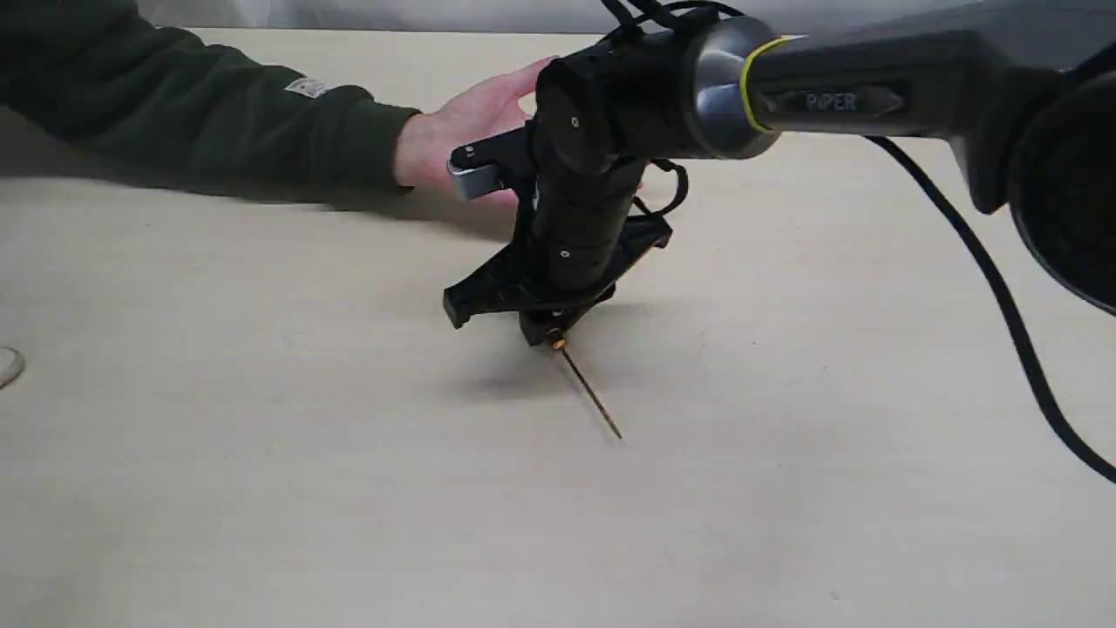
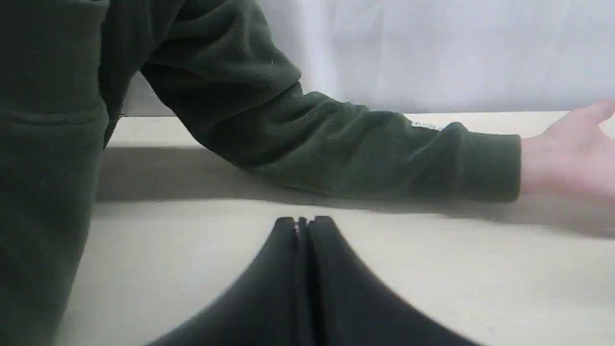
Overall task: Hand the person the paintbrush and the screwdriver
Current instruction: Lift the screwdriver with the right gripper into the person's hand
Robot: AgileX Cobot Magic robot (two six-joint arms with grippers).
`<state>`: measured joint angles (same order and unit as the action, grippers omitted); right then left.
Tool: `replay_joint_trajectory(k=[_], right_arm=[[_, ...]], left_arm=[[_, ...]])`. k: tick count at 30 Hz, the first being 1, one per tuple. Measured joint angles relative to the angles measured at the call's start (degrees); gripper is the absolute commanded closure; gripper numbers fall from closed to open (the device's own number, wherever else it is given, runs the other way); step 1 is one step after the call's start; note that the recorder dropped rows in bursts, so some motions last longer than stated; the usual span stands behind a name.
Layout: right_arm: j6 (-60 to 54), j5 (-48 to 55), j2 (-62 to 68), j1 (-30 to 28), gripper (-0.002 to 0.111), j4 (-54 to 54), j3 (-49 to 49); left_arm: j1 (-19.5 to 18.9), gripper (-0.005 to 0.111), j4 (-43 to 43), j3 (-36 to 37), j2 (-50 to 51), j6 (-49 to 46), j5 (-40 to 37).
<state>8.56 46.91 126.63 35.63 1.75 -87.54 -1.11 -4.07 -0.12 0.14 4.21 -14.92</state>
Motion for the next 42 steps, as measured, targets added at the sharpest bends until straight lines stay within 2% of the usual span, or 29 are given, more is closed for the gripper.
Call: replay_joint_trajectory(k=[8, 18, 27, 35, 42], right_arm=[[-6.5, 1.2, -1.8, 0.0, 0.104, 4.7, 0.3], [-9.1, -1.0, -14.4, 0.0, 0.104, 6.4, 2.3], [-2.8, -7.8, -18.1, -0.1, 0.104, -3.7, 0.0], [8.9, -7.6, -11.2, -0.3, 0.104, -18.3, -7.4], [10.7, -5.2, -4.0, -3.1, 0.104, -19.6, -14.2]], left_arm=[[0.0, 0.107, 0.0, 0.0, 0.0, 0.0, 0.0], [0.0, 0.107, 0.0, 0.0, 0.0, 0.0, 0.0], [0.0, 0.107, 0.0, 0.0, 0.0, 0.0, 0.0], [0.0, 0.107, 0.0, 0.0, 0.0, 0.0, 0.0], [0.0, 0.107, 0.0, 0.0, 0.0, 0.0, 0.0]])
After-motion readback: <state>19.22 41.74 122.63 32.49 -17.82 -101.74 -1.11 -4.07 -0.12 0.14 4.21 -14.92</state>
